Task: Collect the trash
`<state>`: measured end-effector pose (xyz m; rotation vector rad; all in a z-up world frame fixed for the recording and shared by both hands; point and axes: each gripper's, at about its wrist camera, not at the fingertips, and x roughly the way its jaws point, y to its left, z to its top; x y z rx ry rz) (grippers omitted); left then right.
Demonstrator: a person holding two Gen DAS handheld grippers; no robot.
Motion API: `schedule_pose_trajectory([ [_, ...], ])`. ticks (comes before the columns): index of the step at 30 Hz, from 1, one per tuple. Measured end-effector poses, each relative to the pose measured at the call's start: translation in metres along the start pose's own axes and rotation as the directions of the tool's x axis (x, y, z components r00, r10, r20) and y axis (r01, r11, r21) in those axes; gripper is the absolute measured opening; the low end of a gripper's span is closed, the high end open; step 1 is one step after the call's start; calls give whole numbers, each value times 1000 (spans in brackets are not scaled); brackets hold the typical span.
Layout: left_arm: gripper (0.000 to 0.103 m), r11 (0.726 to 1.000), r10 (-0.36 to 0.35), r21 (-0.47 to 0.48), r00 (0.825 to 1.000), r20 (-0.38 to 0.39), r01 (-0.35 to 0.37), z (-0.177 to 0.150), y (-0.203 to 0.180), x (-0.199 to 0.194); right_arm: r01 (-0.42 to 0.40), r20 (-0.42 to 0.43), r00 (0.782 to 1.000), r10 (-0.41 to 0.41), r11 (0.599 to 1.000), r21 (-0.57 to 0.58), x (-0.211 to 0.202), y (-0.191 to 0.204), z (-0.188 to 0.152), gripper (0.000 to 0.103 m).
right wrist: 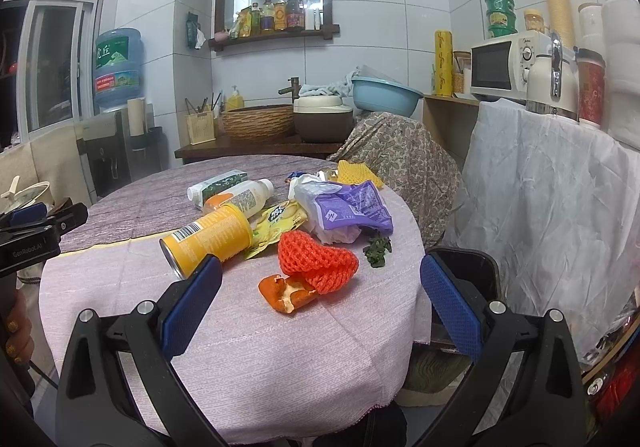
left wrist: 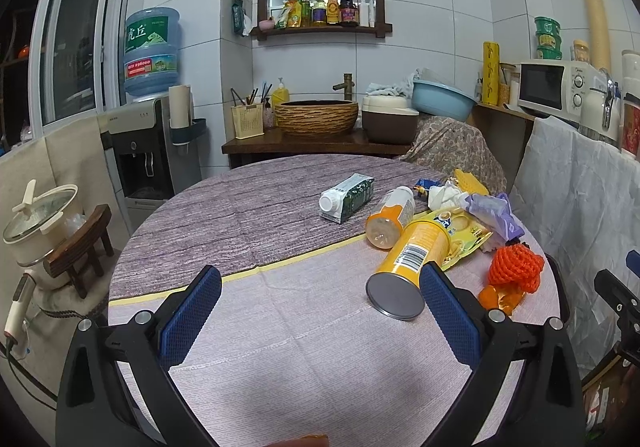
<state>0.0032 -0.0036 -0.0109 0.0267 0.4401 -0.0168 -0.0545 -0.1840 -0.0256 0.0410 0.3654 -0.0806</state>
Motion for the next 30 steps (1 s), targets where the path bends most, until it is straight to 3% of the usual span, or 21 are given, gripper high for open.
schedule_pose_trajectory([
  [30,98,1000,-4,1,1000,-7,4,-2,1,2,-2,-16,1000,2,1000,-2,6,3,-4,98],
])
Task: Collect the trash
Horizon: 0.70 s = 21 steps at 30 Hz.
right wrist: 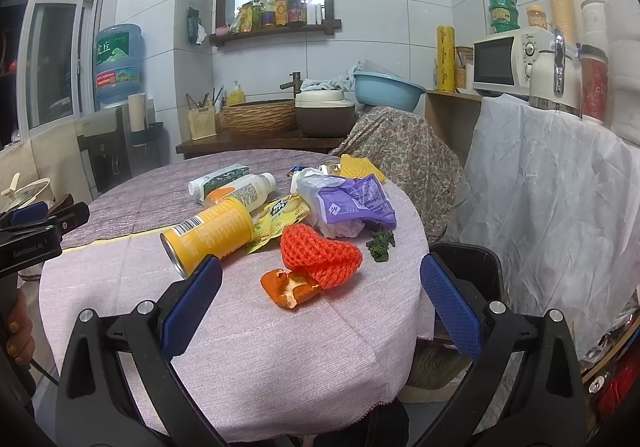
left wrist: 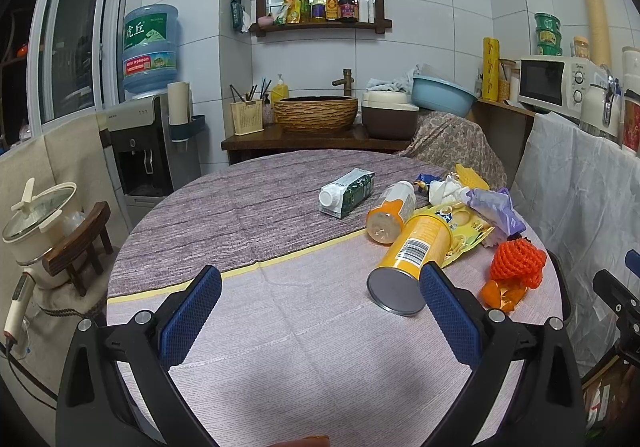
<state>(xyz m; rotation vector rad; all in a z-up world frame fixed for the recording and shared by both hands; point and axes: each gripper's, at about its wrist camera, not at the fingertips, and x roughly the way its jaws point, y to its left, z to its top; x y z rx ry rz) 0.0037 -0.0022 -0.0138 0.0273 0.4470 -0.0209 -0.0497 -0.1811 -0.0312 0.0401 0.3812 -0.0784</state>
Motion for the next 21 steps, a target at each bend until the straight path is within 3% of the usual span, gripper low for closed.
schedule_pose_trajectory([
  [21,98,1000,-6,10,999,-41,7,-4,-2,15,4,-30,1000,-4,1000,6,9,-3,-6,98],
])
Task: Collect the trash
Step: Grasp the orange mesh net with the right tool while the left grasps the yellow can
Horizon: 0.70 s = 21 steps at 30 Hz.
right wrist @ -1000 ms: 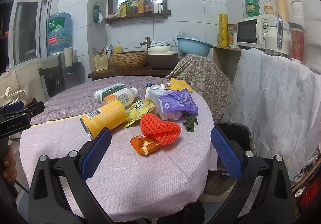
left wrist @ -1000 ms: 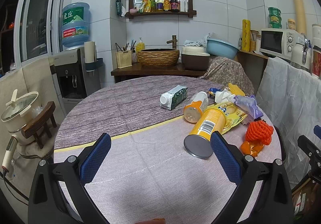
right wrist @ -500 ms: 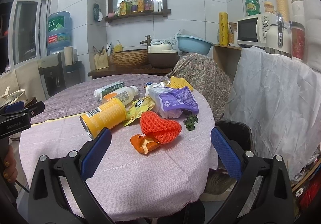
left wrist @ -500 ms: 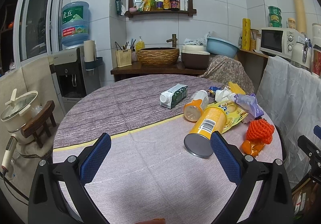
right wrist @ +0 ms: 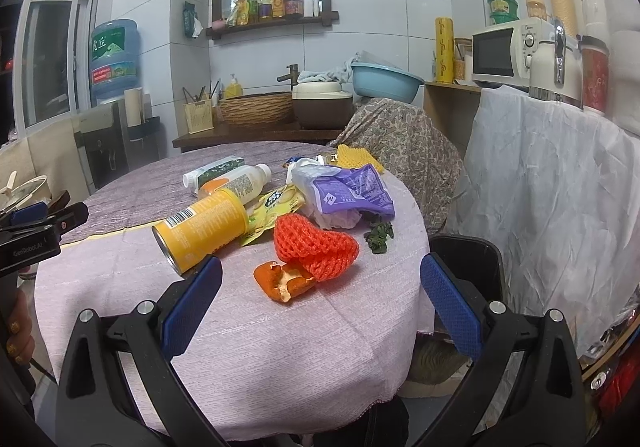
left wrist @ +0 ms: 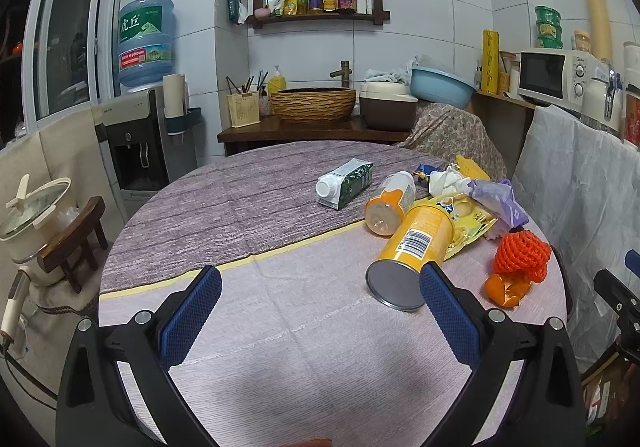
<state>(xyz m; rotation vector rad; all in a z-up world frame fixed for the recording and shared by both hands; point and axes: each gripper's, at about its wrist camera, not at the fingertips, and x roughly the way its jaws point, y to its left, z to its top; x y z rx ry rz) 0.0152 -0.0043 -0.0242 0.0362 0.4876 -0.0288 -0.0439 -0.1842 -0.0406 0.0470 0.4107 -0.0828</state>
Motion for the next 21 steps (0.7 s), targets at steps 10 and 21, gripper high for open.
schedule_pose_trajectory([
  [10,98,995,-97,19,982,-163,102,3,5,53,-66,-151,986,66,998,7,59,-7,-14,98],
  [21,98,941,-245,146,912,-330,305,41,-42,109,-68,-228,973,36,989,-133,123,0,17,65],
])
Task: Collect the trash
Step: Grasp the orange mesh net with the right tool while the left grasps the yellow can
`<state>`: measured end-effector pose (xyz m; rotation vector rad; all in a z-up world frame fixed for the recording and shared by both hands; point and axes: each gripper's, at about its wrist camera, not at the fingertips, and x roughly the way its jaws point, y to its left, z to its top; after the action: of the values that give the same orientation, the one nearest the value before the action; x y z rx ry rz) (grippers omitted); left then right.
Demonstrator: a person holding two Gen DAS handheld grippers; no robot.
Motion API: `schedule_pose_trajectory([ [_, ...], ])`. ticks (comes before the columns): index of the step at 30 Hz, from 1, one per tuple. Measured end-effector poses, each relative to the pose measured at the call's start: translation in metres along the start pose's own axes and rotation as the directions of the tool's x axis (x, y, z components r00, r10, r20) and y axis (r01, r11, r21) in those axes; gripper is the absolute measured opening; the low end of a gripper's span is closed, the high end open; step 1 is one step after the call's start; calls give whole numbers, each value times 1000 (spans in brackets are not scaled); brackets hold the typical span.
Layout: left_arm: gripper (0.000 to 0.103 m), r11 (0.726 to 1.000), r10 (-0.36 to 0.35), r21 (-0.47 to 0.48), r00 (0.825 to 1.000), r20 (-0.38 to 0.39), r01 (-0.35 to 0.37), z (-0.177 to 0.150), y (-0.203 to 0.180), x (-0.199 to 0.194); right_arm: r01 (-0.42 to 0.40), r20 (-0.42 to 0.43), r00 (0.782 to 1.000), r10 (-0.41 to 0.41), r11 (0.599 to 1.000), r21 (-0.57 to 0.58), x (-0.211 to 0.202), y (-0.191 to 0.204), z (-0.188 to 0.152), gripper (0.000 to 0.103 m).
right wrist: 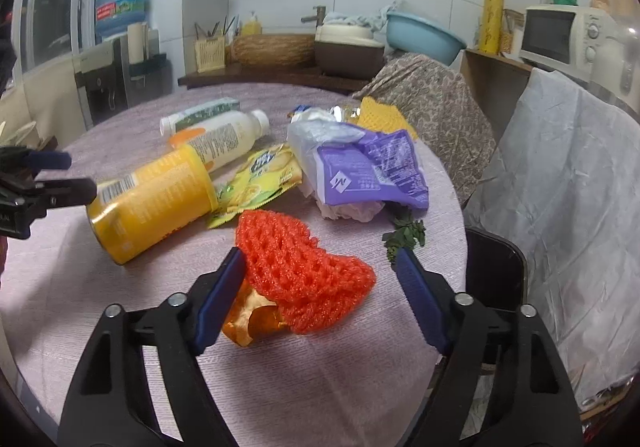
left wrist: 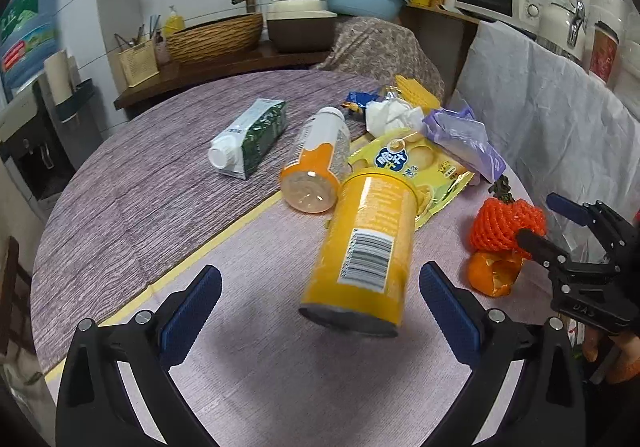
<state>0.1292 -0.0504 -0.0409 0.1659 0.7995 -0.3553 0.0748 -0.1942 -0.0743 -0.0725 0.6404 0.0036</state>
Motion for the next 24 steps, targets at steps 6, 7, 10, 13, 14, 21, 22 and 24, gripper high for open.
schedule_pose_trajectory([
  [6,89,995,-10,101,993,-115,22,20,-16,31,-16,-29,999,15,1000,-9,10,2,0,38],
  [7,88,992,1,124,991,-135,16,22,-20,36,-20,-26,999,19,1000,-10,9,2,1,36],
  [10,81,984,33,177,981,-190,1,25,-25,50,-27,-31,999,26,1000,-15,9,2,1,33],
  [13,76,977,32,213,974,-222,17,29,-30,56,-41,-34,999,40,999,-17,9,0,1,29],
  [14,71,975,29,221,973,-230,23,30,-31,58,-47,-35,998,46,999,-15,10,-1,2,28],
  [21,64,957,65,291,974,-216,0,26,-41,52,-85,-12,996,85,996,2,5,-9,3,25],
  [22,64,959,61,285,976,-210,2,25,-40,49,-94,-4,996,94,996,6,3,-11,1,25],
  [24,64,963,57,268,982,-182,-6,23,-36,40,-110,16,994,109,994,17,-3,-16,0,24],
])
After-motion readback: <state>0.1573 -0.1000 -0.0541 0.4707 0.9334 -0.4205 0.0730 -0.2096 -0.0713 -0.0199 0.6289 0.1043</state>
